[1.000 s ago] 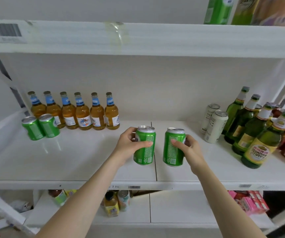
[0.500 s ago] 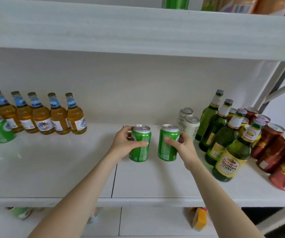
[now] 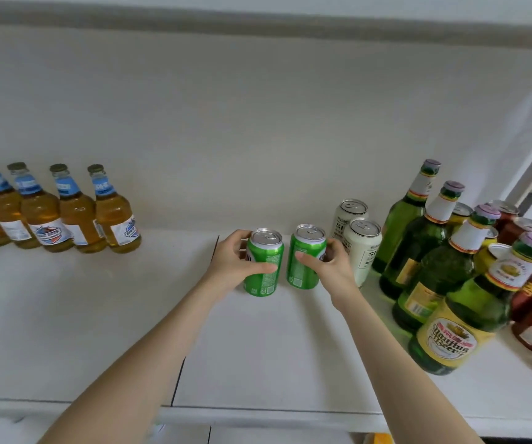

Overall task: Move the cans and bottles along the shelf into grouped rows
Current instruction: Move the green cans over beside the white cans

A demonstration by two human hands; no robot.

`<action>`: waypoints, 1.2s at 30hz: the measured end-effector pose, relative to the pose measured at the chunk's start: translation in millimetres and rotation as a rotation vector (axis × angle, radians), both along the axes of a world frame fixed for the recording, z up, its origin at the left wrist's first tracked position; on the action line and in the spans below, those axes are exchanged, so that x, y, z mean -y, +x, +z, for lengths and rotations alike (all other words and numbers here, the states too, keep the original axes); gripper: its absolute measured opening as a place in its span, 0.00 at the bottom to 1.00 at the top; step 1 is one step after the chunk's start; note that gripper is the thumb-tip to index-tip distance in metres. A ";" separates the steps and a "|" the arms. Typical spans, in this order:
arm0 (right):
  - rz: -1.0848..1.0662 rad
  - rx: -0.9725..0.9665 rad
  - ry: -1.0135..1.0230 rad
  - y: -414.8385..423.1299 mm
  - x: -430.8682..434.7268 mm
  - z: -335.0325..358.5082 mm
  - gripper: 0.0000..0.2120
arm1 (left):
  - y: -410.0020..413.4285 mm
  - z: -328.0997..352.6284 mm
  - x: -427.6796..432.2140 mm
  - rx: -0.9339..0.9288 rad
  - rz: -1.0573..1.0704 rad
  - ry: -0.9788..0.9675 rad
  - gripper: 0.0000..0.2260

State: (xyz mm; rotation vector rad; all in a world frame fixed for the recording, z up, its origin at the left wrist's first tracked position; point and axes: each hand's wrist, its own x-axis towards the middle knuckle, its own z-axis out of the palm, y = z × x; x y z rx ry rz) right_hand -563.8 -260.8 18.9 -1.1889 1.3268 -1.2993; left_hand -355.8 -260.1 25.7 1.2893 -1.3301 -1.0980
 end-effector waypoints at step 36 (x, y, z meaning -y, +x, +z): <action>-0.017 0.055 -0.084 12.7 61.8 -47.0 0.18 | 16.8 -52.0 52.0 -0.118 -0.120 -0.057 0.35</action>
